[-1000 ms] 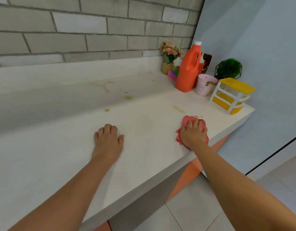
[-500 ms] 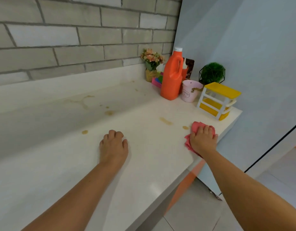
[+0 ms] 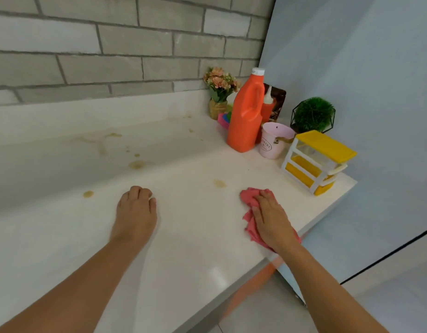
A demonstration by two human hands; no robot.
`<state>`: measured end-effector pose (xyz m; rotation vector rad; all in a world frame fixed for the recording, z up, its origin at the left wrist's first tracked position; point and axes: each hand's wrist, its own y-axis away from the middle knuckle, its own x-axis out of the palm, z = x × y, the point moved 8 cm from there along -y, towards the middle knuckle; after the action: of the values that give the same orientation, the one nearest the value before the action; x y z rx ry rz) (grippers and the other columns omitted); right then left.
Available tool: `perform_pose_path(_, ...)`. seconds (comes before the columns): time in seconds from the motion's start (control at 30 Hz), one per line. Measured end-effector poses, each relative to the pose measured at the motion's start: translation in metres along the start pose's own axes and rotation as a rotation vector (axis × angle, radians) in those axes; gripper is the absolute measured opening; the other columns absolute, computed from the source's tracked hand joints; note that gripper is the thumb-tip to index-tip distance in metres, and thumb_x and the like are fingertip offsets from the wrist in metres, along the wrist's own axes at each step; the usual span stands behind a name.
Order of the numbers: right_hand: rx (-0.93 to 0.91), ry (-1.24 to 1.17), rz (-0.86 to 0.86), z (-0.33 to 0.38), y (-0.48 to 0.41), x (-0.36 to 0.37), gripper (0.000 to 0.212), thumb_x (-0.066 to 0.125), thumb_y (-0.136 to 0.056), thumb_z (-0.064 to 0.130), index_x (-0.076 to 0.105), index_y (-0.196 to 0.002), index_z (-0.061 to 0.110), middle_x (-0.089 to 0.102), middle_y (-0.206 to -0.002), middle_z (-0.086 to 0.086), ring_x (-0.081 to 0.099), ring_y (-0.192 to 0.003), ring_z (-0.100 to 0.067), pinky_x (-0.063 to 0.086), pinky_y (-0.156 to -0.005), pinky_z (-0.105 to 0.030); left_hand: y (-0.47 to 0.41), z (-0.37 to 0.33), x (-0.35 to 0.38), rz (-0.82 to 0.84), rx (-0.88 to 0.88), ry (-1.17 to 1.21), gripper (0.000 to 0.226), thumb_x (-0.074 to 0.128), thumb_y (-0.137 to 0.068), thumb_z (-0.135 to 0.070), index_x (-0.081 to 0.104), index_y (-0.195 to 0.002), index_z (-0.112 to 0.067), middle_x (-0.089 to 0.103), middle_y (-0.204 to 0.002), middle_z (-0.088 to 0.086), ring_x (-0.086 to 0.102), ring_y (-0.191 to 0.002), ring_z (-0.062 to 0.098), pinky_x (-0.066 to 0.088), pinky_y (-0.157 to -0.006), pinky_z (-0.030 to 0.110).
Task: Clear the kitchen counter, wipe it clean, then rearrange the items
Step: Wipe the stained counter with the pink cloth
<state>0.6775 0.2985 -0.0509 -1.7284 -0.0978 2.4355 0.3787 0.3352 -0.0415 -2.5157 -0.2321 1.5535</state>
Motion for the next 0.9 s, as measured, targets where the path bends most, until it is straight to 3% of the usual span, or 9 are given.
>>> perform_pose_path(0.1, 0.204, 0.033, -0.081, -0.037, -0.049, -0.011, 0.043, 0.033, -0.099, 0.019, 0.035, -0.141, 0.009, 0.037, -0.146, -0.011, 0.029, -0.137, -0.027, 0.028, -0.111, -0.039, 0.0, -0.002, 0.001, -0.013, -0.01, -0.007, 0.023, 0.042, -0.095, -0.015, 0.057, -0.107, -0.003, 0.05, -0.111, 0.014, 0.046, -0.104, 0.033, 0.036, -0.095, 0.04)
perform_pose_path(0.2, 0.331, 0.051, -0.07, -0.037, -0.085, -0.014, 0.045, 0.036, -0.098, 0.02, 0.032, -0.141, 0.007, 0.034, -0.145, -0.013, 0.026, -0.136, -0.03, 0.026, -0.109, -0.043, 0.0, -0.003, 0.003, -0.012, -0.018, -0.015, 0.024, 0.041, -0.096, -0.017, 0.057, -0.108, -0.004, 0.05, -0.111, 0.013, 0.046, -0.104, 0.031, 0.036, -0.095, 0.039)
perform_pose_path(0.3, 0.194, 0.053, 0.011, -0.019, -0.106, 0.002, 0.045, 0.039, -0.096, 0.018, 0.037, -0.14, 0.011, 0.036, -0.143, -0.009, 0.03, -0.134, -0.031, 0.03, -0.107, -0.042, -0.002, -0.002, 0.003, -0.02, -0.025, -0.018, 0.025, 0.041, -0.096, -0.017, 0.057, -0.107, -0.003, 0.05, -0.11, 0.013, 0.046, -0.103, 0.032, 0.036, -0.094, 0.039)
perform_pose_path(0.4, -0.22, -0.222, 0.142, 0.024, -0.083, 0.012, 0.034, 0.038, -0.094, 0.014, 0.061, -0.118, 0.013, 0.056, -0.117, -0.003, 0.054, -0.107, -0.031, 0.043, -0.095, -0.039, -0.001, -0.001, 0.003, -0.037, -0.026, 0.001, 0.023, 0.042, -0.096, -0.016, 0.059, -0.105, -0.003, 0.052, -0.108, 0.013, 0.047, -0.101, 0.033, 0.037, -0.092, 0.04)
perform_pose_path(0.5, -0.165, -0.741, 0.303, 0.017, -0.047, -0.016, 0.03, 0.038, -0.099, 0.009, 0.066, -0.109, 0.013, 0.068, -0.106, 0.003, 0.063, -0.101, -0.014, 0.049, -0.085, -0.023, 0.0, -0.003, 0.002, -0.036, -0.022, 0.009, 0.022, 0.043, -0.096, -0.016, 0.059, -0.103, -0.004, 0.052, -0.107, 0.013, 0.048, -0.099, 0.032, 0.038, -0.091, 0.039)
perform_pose_path(0.6, 0.004, -1.001, 0.207, -0.024, -0.053, -0.033, 0.033, 0.033, -0.102, 0.011, 0.064, -0.112, 0.012, 0.07, -0.111, -0.003, 0.068, -0.093, -0.011, 0.055, -0.066, -0.024, 0.001, -0.003, 0.003, -0.011, -0.031, 0.002, 0.024, 0.04, -0.097, -0.018, 0.058, -0.106, -0.006, 0.05, -0.11, 0.01, 0.046, -0.103, 0.03, 0.036, -0.094, 0.037)
perform_pose_path(0.7, 0.146, -0.553, -0.029, -0.056, -0.084, -0.022, 0.029, 0.035, -0.1, 0.016, 0.057, -0.118, 0.018, 0.06, -0.124, -0.01, 0.058, -0.113, -0.027, 0.047, -0.096, -0.041, 0.001, -0.003, 0.003, 0.0, -0.044, 0.004, 0.025, 0.038, -0.097, -0.019, 0.057, -0.108, -0.006, 0.05, -0.112, 0.009, 0.045, -0.106, 0.029, 0.036, -0.095, 0.036)
perform_pose_path(0.8, 0.023, 0.038, 0.007, -0.024, -0.103, 0.003, 0.045, 0.028, -0.1, 0.022, 0.031, -0.143, 0.009, 0.031, -0.15, -0.013, 0.026, -0.14, -0.029, 0.023, -0.114, -0.044, 0.0, -0.004, 0.003, 0.004, -0.051, -0.003, 0.025, 0.04, -0.097, -0.018, 0.058, -0.108, -0.004, 0.051, -0.111, 0.011, 0.046, -0.104, 0.031, 0.037, -0.095, 0.038)
perform_pose_path(0.9, -0.083, 0.125, 0.092, 0.04, -0.089, 0.027, 0.054, 0.025, -0.1, 0.029, 0.016, -0.149, 0.009, 0.014, -0.157, -0.01, 0.009, -0.146, -0.025, 0.01, -0.117, -0.045, 0.0, -0.003, 0.003, 0.012, -0.056, -0.009, 0.026, 0.039, -0.097, -0.018, 0.058, -0.108, -0.004, 0.051, -0.11, 0.012, 0.047, -0.102, 0.032, 0.038, -0.095, 0.039)
